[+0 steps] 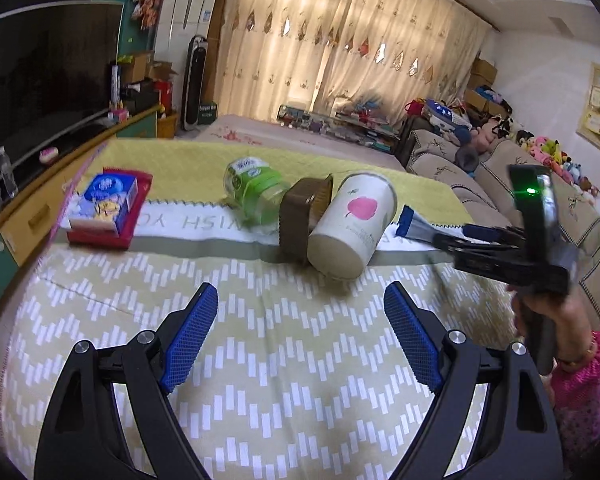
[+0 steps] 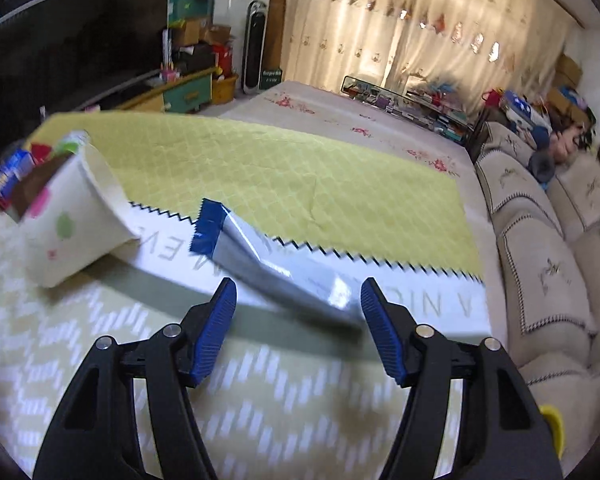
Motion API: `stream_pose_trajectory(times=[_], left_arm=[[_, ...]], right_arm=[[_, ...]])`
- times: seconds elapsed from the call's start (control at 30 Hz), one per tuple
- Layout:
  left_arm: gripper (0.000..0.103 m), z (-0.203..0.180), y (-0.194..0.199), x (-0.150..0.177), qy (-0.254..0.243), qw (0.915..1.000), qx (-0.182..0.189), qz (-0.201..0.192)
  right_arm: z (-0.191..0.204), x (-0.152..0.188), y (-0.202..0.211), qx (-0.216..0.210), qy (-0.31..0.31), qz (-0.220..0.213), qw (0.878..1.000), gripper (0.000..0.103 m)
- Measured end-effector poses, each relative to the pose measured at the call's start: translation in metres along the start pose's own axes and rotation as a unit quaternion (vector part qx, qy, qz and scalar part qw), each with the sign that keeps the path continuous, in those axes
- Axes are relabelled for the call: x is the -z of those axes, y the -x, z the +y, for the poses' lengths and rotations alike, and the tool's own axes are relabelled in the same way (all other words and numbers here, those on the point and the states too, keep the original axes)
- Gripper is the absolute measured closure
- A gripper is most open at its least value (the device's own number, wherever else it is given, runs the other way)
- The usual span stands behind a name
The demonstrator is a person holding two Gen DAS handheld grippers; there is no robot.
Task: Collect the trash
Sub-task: 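Reach the right gripper to the blue-and-white wrapper and grasp it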
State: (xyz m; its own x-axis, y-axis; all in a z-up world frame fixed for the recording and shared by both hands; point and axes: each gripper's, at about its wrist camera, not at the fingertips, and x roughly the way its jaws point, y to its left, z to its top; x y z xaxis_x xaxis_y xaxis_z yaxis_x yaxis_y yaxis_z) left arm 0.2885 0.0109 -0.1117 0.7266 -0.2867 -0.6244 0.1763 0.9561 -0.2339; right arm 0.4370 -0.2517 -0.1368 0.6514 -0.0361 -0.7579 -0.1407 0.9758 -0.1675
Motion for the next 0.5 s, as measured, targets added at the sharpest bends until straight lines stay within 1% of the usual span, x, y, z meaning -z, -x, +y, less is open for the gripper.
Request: stream_pose_trajectory(times=[0.1, 0.17, 0.2, 0.23, 0.37, 0.5], left_arm=[[0.019, -0.002, -0.002, 0.000, 0.003, 1.0000, 0.003, 0.004], [0.019, -0.004, -0.001, 0.001, 0.000, 1.0000, 0.003, 0.001], [0.019, -0.006, -0.001, 0.001, -0.002, 1.0000, 0.003, -0.002], [0.019, -0.006, 0.000, 0.001, -0.003, 1.0000, 0.002, -0.003], [0.019, -0.008, -0.002, 0.003, -0.004, 1.0000, 0.003, 0.000], [0.019, -0.013, -0.002, 0.005, -0.012, 0.9999, 0.005, 0.002]], right_arm=[[0.002, -0.009, -0.020, 0.017, 0.015, 0.010, 1.000, 0.041], [-0.004, -0.017, -0.032, 0.026, 0.007, 0.015, 1.000, 0.041], [-0.008, -0.021, -0.037, 0.023, -0.003, 0.019, 1.000, 0.041], [-0.016, -0.026, -0.042, 0.012, -0.017, 0.026, 0.999, 0.041], [-0.039, -0.037, -0.054, -0.061, -0.064, 0.055, 0.995, 0.041], [-0.043, -0.029, -0.048, -0.096, -0.073, 0.061, 0.991, 0.041]])
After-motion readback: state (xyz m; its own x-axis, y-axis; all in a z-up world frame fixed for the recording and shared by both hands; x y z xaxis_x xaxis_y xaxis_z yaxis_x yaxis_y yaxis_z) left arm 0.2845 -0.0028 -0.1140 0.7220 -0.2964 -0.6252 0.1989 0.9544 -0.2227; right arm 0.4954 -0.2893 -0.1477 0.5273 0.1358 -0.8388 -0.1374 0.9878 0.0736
